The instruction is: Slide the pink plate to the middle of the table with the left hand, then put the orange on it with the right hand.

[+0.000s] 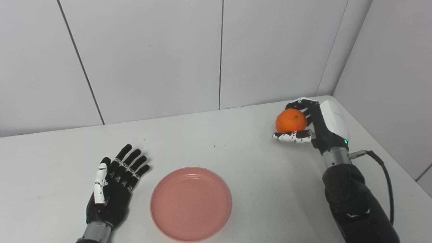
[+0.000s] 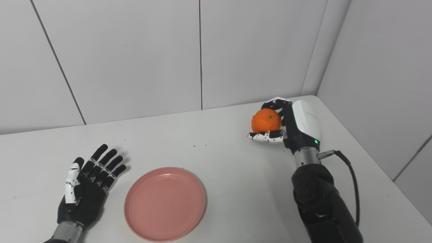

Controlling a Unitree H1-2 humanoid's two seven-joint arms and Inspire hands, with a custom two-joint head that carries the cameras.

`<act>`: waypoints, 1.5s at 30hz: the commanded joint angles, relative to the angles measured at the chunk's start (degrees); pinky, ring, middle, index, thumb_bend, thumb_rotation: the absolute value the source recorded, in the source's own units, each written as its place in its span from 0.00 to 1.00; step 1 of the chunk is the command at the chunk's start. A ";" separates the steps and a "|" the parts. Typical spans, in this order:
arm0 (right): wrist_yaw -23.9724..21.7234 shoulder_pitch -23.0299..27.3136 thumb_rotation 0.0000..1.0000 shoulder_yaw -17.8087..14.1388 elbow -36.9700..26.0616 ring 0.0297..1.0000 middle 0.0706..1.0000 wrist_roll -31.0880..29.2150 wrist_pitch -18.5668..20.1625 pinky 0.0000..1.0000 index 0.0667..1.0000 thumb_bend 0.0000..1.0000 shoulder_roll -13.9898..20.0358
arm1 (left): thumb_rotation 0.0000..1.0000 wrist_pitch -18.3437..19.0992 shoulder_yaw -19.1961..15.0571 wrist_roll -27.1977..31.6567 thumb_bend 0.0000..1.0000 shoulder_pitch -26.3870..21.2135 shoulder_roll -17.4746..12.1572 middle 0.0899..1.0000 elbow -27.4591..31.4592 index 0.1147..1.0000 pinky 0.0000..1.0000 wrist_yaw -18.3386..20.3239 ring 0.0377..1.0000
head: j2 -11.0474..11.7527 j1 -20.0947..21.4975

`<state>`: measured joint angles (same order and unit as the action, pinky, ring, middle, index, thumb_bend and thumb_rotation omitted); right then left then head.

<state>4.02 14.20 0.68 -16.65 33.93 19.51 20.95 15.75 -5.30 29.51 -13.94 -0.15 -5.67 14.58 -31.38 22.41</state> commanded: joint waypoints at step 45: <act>-10.36 -3.70 0.14 19.88 -0.70 0.36 0.42 5.30 -4.98 0.29 0.45 0.51 -13.68 | 1.00 3.55 2.88 -7.23 0.33 0.74 6.67 0.78 5.69 0.75 0.77 -10.44 0.79 | -7.44 -19.38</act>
<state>-7.00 9.81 20.45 -16.32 38.86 17.85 7.08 17.40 -2.86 23.09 -12.82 6.17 -0.75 4.88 -38.67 3.34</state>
